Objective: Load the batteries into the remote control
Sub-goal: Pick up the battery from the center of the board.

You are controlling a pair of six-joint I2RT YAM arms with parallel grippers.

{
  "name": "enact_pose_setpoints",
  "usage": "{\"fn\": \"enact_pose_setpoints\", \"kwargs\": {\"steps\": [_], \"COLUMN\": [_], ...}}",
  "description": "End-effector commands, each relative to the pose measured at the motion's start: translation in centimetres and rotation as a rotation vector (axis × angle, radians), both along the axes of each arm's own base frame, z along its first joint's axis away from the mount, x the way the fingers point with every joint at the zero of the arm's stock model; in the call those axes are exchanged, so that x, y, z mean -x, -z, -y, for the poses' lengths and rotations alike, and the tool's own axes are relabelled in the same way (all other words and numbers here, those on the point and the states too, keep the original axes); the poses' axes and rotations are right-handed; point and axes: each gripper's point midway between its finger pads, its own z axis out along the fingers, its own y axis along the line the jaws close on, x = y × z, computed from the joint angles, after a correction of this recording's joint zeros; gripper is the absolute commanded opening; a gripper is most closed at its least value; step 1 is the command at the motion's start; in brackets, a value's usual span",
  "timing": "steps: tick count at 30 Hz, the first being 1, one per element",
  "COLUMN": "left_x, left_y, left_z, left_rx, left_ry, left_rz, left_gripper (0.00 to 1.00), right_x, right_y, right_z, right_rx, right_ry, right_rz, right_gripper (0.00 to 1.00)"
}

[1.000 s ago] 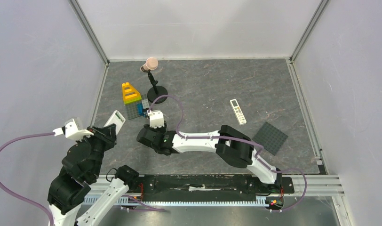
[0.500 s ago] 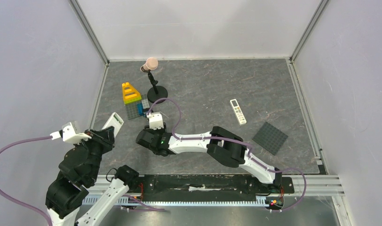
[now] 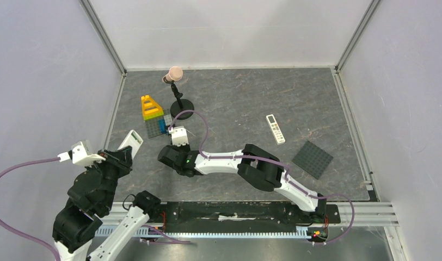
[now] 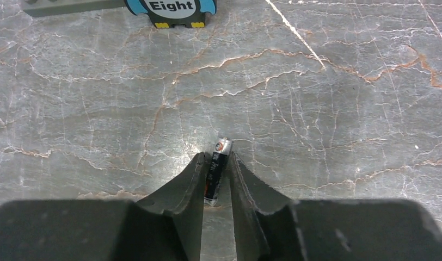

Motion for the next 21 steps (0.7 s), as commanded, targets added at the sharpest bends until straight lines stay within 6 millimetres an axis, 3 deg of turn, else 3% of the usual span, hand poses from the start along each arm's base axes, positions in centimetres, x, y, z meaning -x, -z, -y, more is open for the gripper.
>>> {"fn": "enact_pose_setpoints", "kwargs": {"steps": [1, 4, 8, 12, 18, 21], "left_x": [0.1, 0.0, -0.2, -0.3, -0.6, -0.2], "left_y": [-0.2, -0.1, 0.1, 0.5, 2.0, 2.4], "left_z": [-0.4, -0.2, 0.2, 1.3, 5.1, 8.8], "left_rx": [-0.019, -0.017, -0.015, -0.018, -0.028, -0.027], "left_ry": [-0.010, -0.006, 0.010, 0.068, 0.263, 0.473], "left_rz": [0.015, 0.011, 0.002, -0.019, -0.069, -0.058], "left_gripper": [0.02, 0.02, 0.02, 0.02, 0.02, 0.02], "right_x": [-0.2, -0.1, 0.1, 0.3, 1.2, 1.9], "right_y": [0.9, 0.0, -1.2, -2.9, -5.7, -7.2], "right_z": [1.5, 2.4, 3.2, 4.9, 10.8, 14.1], "right_rx": [0.120, 0.150, 0.191, 0.218, 0.188, 0.181], "right_ry": [-0.028, -0.042, -0.084, -0.098, -0.138, -0.170], "right_rz": [0.018, 0.029, 0.038, 0.049, 0.027, 0.043], "right_gripper": [0.23, 0.19, 0.06, 0.03, 0.02, 0.02]}}
